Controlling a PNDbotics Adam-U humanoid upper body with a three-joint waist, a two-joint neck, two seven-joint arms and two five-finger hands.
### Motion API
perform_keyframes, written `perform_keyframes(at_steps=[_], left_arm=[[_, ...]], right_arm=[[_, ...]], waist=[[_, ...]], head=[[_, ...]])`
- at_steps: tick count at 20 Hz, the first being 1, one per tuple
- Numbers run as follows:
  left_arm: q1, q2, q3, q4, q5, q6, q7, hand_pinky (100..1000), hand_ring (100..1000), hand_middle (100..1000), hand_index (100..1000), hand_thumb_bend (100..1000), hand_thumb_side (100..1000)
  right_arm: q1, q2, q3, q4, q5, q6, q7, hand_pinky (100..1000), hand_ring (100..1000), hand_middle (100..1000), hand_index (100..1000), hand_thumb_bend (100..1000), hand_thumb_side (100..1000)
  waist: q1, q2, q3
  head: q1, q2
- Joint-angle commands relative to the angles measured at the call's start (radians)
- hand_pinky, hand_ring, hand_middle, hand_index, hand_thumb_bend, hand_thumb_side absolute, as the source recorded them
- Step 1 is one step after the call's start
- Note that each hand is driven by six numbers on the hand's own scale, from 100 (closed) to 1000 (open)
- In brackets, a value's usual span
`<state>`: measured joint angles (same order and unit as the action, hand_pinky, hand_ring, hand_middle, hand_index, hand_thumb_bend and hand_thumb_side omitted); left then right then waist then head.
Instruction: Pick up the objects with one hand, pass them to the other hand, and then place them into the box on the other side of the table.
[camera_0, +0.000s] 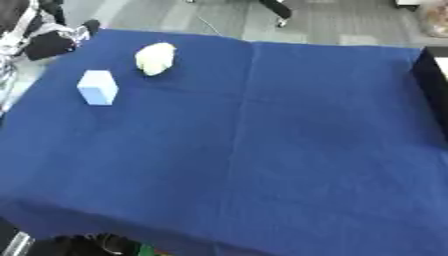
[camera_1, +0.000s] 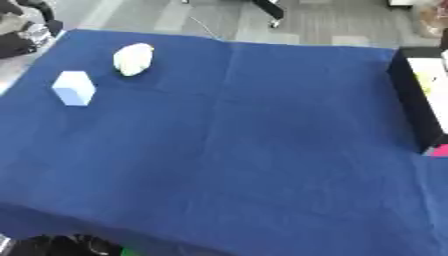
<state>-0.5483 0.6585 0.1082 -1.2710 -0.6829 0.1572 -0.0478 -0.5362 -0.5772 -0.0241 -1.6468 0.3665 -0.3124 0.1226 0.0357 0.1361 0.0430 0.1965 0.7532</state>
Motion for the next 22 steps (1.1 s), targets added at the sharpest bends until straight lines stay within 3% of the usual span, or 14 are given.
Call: perform_keyframes(at_steps=[1,9,22], left_arm=[[-0.036,-0.022,0.025,0.070,-0.006,0.073,0.039,829,735,761,897,587,914],[-0.067,-0.094,0.040,0.199,0.029,0.195,0.192,822,723,744,889,577,898],[-0.051,-0.157,0.035,0.323,0.048,0.258,0.314,809,711,731,887,594,900]], right_arm=[[-0.009,-0.012,-0.005,-0.020,-0.007,-0.003,0.010,989,859,497,944,100,329],[-0.004,-0.005,0.000,-0.009,-0.010,-0.002,0.023,997,860,493,943,100,320],[0.000,0.001,0.002,-0.001,-0.005,0.000,0.029,1000,859,491,942,100,313]], waist=[[-0.001,-0.022,0.000],[-0.002,-0.021,-0.006],[-0.005,-0.018,-0.012]], head=[[0.008,-0.011],[0.014,-0.011],[0.023,-0.012]])
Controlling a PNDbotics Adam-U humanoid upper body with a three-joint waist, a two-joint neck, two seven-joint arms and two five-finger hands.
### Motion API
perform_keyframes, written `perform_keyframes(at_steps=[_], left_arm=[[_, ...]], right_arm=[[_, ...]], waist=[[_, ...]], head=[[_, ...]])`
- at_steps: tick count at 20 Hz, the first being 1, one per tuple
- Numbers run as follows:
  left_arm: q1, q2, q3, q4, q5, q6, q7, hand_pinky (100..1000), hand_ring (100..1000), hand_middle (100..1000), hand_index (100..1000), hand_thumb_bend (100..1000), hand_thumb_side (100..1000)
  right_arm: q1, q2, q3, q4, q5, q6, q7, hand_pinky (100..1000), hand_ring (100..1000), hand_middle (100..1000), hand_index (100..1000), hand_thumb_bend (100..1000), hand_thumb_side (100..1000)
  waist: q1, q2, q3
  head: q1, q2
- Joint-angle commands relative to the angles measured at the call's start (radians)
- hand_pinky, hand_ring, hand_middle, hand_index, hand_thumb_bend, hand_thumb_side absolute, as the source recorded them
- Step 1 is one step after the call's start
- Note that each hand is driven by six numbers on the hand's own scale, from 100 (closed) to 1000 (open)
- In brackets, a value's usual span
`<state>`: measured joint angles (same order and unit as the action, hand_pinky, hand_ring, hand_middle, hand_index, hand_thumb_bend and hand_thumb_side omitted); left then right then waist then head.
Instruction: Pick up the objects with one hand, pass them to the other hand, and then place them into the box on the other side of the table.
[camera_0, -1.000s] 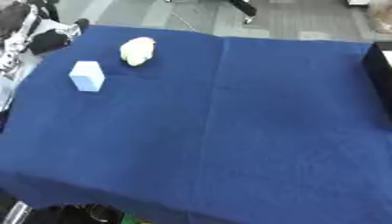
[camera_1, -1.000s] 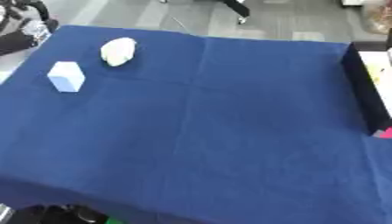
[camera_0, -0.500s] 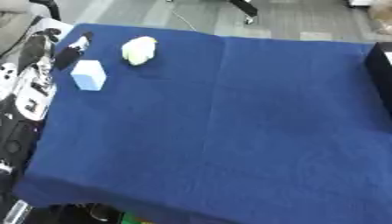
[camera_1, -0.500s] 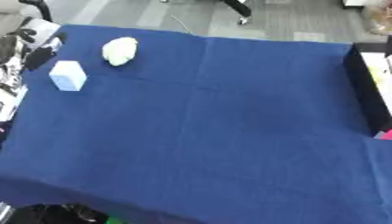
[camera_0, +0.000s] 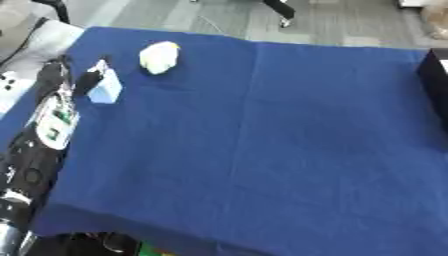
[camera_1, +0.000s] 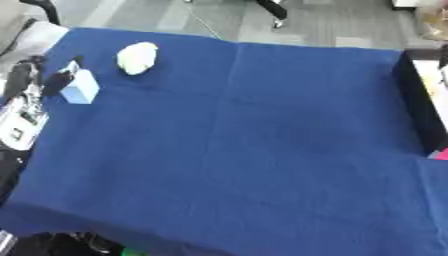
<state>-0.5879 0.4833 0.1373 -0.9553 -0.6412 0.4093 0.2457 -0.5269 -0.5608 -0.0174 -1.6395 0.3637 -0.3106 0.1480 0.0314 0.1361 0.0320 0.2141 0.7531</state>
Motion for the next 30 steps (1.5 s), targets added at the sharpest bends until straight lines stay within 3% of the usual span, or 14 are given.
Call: perform_keyframes(at_steps=[1,7,20,30], left_arm=[[-0.012,0.015,0.008,0.016,0.008,0.009,0.032,808,710,730,886,590,903],[-0.024,0.005,0.003,0.055,0.024,0.009,0.078,808,709,728,885,573,902],[-0.066,0.000,-0.018,0.100,-0.003,-0.012,0.076,812,715,733,890,582,900],[-0.070,-0.001,-0.023,0.108,-0.045,-0.013,0.063,796,675,661,864,430,726]], right_arm=[[-0.009,-0.015,-0.004,-0.008,-0.003,-0.002,0.003,1000,859,491,942,100,312],[-0.012,-0.011,-0.001,-0.007,-0.003,-0.002,0.006,1000,859,491,942,100,307],[-0.025,-0.001,0.002,-0.006,-0.007,-0.006,0.011,1000,859,489,941,100,297],[-0.027,0.002,0.006,-0.003,-0.009,-0.008,0.017,1000,858,487,939,100,295]], waist=[[-0.001,-0.018,-0.001],[-0.006,-0.014,-0.005],[-0.025,0.011,-0.019],[-0.026,0.014,-0.020]], head=[[0.006,-0.012],[0.013,-0.014],[0.026,-0.021],[0.027,-0.021]])
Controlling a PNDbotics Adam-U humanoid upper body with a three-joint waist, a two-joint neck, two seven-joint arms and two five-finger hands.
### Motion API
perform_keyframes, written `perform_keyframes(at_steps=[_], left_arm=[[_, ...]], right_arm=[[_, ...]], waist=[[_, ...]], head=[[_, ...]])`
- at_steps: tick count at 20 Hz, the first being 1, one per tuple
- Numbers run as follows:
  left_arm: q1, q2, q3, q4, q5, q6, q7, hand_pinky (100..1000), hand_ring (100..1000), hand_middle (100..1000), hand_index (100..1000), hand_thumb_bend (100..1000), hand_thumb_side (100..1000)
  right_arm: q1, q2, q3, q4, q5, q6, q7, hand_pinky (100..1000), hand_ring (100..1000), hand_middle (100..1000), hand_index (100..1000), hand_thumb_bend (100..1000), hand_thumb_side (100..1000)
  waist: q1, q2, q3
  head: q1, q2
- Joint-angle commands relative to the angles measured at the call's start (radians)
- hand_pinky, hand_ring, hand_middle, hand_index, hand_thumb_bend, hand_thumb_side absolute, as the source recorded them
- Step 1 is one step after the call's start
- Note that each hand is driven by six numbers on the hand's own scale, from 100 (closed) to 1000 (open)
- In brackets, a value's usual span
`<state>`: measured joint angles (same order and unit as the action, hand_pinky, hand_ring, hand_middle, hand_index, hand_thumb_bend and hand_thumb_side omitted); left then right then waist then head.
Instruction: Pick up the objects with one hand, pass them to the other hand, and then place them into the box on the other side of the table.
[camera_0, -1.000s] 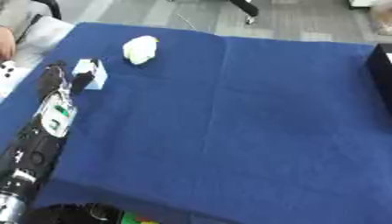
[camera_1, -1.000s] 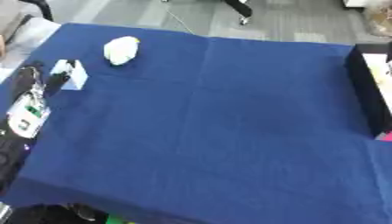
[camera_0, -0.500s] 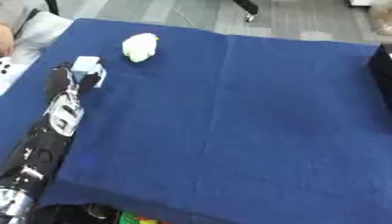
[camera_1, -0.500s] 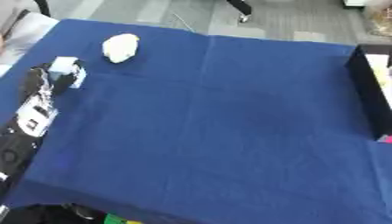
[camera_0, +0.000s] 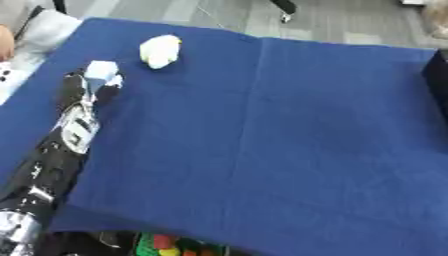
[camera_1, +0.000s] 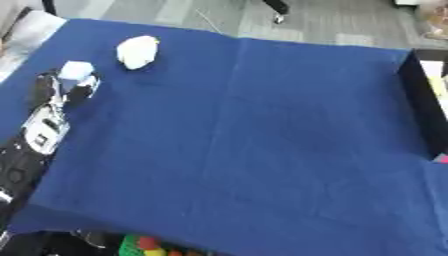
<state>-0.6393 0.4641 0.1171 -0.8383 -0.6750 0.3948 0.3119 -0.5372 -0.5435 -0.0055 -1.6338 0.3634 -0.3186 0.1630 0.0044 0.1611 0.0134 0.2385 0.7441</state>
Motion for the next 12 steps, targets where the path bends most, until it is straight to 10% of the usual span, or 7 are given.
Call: perform_keyframes(at_steps=[1,7,12], left_arm=[[-0.018,0.018,-0.002,-0.010,-0.013,0.004,-0.002,792,662,637,853,397,701],[-0.013,0.016,0.007,-0.040,0.007,0.017,0.023,753,561,475,755,106,439],[0.002,0.018,0.017,-0.103,0.066,0.022,0.067,711,454,322,636,100,267]], right_arm=[[-0.017,-0.015,-0.005,-0.008,-0.009,0.000,0.003,1000,858,487,939,100,295],[-0.017,-0.015,-0.005,-0.006,-0.010,0.001,0.005,1000,858,486,939,100,293],[-0.017,-0.015,-0.004,-0.006,-0.013,0.000,0.008,1000,858,486,938,100,294]], waist=[[0.001,-0.012,-0.001],[0.001,-0.012,0.000],[0.002,-0.013,0.002]], head=[[0.003,-0.012],[0.003,-0.012],[-0.002,-0.013]])
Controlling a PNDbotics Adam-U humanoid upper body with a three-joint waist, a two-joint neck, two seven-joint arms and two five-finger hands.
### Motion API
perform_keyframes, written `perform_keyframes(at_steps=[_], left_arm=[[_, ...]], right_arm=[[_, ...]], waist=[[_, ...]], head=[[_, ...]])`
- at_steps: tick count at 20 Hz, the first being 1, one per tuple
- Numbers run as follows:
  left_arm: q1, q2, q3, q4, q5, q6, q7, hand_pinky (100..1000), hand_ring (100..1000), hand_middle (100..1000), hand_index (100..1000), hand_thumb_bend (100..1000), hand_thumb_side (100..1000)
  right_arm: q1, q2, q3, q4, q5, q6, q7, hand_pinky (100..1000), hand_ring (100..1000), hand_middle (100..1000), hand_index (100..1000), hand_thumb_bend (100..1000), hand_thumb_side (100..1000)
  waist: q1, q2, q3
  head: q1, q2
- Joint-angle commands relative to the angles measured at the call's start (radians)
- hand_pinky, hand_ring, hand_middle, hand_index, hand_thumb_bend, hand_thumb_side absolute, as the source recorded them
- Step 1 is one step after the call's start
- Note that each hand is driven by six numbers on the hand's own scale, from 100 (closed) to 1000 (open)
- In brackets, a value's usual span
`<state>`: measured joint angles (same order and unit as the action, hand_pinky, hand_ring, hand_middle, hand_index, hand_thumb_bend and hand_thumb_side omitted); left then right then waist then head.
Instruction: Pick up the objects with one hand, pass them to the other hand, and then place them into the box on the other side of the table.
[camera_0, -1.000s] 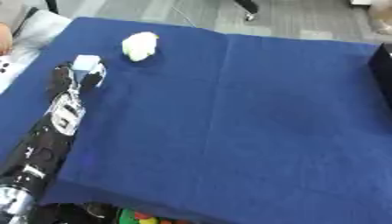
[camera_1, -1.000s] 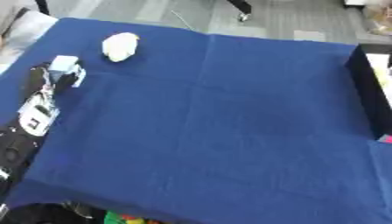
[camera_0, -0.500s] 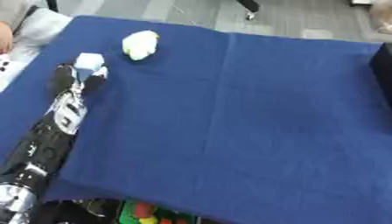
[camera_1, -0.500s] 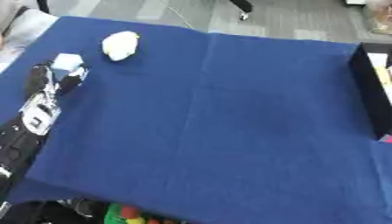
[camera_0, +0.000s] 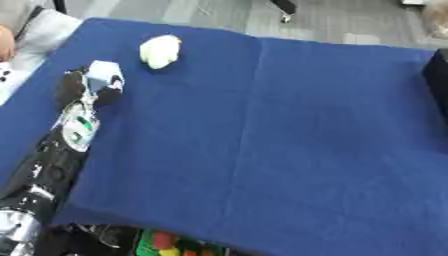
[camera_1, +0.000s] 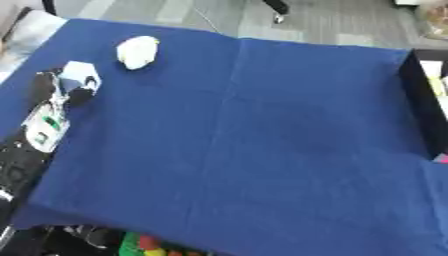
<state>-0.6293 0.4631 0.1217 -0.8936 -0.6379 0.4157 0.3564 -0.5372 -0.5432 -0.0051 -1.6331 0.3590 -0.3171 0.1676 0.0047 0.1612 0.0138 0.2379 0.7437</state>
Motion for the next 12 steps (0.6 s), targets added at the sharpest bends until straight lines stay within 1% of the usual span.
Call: perform_keyframes(at_steps=[1,2,3,5,6,8,10,12], left_arm=[[-0.003,0.020,0.015,-0.069,0.045,0.002,0.031,707,443,305,622,100,258],[0.002,0.022,0.017,-0.096,0.062,-0.001,0.039,703,431,283,603,100,261],[0.008,0.024,0.018,-0.122,0.080,-0.002,0.045,703,431,283,603,100,261],[0.022,0.031,0.022,-0.189,0.118,-0.009,0.057,691,400,248,571,100,291],[0.029,0.035,0.023,-0.224,0.135,-0.010,0.059,690,396,241,565,100,298],[0.046,0.048,0.017,-0.306,0.175,-0.022,0.047,692,392,235,558,100,316],[0.066,0.065,0.003,-0.393,0.211,-0.044,0.001,698,393,236,558,100,332],[0.089,0.085,-0.015,-0.494,0.257,-0.079,-0.093,707,395,236,559,100,377]], right_arm=[[-0.017,-0.015,-0.004,-0.006,-0.009,-0.002,0.004,1000,858,486,938,100,294],[-0.016,-0.015,-0.004,-0.007,-0.010,-0.003,0.005,1000,858,486,938,100,294],[-0.017,-0.015,-0.003,-0.008,-0.011,-0.004,0.006,1000,858,486,938,100,294],[-0.017,-0.014,0.002,-0.013,-0.014,-0.009,0.011,1000,859,489,938,100,281],[-0.016,-0.013,0.006,-0.017,-0.015,-0.015,0.014,1000,861,492,939,100,295],[-0.016,-0.010,0.021,-0.035,-0.017,-0.040,0.023,1000,863,506,946,100,293],[-0.015,-0.008,0.037,-0.063,-0.011,-0.073,0.029,984,860,517,951,100,293],[-0.016,-0.002,0.059,-0.104,-0.002,-0.111,0.026,962,854,525,955,100,300]], waist=[[0.002,-0.013,0.002],[0.002,-0.013,0.002],[0.003,-0.013,0.003],[0.003,-0.014,0.005],[0.003,-0.015,0.006],[0.004,-0.016,0.008],[0.006,-0.017,0.009],[0.009,-0.019,0.011]], head=[[-0.002,-0.012],[-0.004,-0.013],[-0.006,-0.013],[-0.014,-0.013],[-0.020,-0.013],[-0.030,-0.012],[-0.040,-0.012],[-0.049,-0.011]])
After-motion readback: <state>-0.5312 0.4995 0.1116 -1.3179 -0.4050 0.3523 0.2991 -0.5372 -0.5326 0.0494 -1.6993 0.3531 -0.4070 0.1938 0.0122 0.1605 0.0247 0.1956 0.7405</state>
